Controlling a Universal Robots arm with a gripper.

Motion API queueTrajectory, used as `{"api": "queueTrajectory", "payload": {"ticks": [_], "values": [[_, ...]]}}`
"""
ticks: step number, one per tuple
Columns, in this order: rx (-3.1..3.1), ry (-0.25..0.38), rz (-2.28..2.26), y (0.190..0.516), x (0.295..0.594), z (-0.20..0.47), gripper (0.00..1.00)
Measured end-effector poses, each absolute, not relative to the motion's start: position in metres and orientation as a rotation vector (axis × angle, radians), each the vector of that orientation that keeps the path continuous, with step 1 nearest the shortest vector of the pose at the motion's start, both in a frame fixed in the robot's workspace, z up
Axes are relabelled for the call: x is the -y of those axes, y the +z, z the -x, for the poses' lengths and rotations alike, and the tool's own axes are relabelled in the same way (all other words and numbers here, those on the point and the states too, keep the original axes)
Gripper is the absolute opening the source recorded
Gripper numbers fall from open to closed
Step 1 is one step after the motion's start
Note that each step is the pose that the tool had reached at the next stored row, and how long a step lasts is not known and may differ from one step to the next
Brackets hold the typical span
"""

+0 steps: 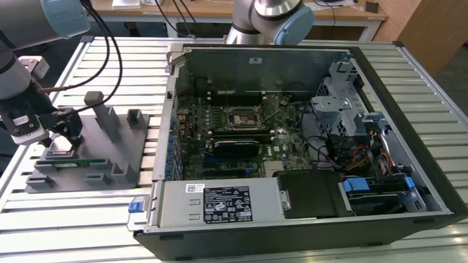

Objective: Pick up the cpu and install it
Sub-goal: 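Pick up the cpu and move it towards the insertion slot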

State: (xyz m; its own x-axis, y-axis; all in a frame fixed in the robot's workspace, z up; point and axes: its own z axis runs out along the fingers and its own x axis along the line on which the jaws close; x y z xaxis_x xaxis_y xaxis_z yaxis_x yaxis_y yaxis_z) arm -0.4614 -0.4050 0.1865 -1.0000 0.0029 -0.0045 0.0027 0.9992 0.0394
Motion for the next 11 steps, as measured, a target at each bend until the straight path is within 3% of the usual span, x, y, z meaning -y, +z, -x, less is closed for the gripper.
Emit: {"api": "queueTrajectory", "payload": {"ticks": [11], "values": [[-3.136,0.062,-0.050,0.1861,0.4052,0.4615,0.65]]}}
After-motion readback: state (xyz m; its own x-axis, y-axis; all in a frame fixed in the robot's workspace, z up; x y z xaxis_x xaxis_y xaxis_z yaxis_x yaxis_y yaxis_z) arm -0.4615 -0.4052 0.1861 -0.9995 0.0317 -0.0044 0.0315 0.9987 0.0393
